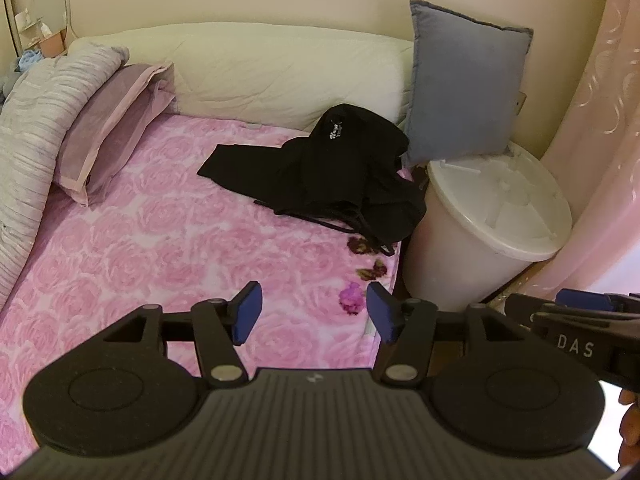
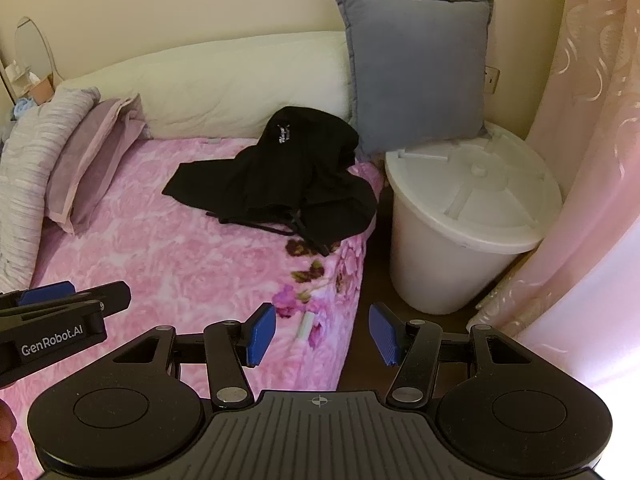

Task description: Fold clothes

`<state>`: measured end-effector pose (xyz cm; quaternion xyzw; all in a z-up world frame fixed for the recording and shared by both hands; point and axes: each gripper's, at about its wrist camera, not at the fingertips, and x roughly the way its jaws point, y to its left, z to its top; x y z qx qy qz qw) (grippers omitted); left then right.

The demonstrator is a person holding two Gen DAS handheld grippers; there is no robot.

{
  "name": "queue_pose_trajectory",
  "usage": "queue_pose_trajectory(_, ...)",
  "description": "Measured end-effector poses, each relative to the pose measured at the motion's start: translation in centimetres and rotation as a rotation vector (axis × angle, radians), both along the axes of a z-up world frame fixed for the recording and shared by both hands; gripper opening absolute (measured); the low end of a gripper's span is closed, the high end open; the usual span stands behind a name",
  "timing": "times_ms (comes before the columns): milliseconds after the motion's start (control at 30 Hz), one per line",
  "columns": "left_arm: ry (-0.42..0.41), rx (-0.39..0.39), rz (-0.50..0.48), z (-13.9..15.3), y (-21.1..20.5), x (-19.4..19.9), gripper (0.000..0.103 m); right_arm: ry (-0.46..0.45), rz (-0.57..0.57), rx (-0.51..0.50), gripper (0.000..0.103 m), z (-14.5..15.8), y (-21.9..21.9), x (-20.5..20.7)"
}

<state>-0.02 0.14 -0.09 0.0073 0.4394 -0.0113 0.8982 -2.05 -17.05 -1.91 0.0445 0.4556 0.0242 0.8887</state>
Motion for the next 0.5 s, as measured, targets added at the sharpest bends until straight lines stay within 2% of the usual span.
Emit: queue_pose_trajectory(500,0.014,-0.039,-0.003,-2.1,3.1,-0.6,0.054,0.016,-0.002,-0.019,0.056,-1.0,1.7,0.2)
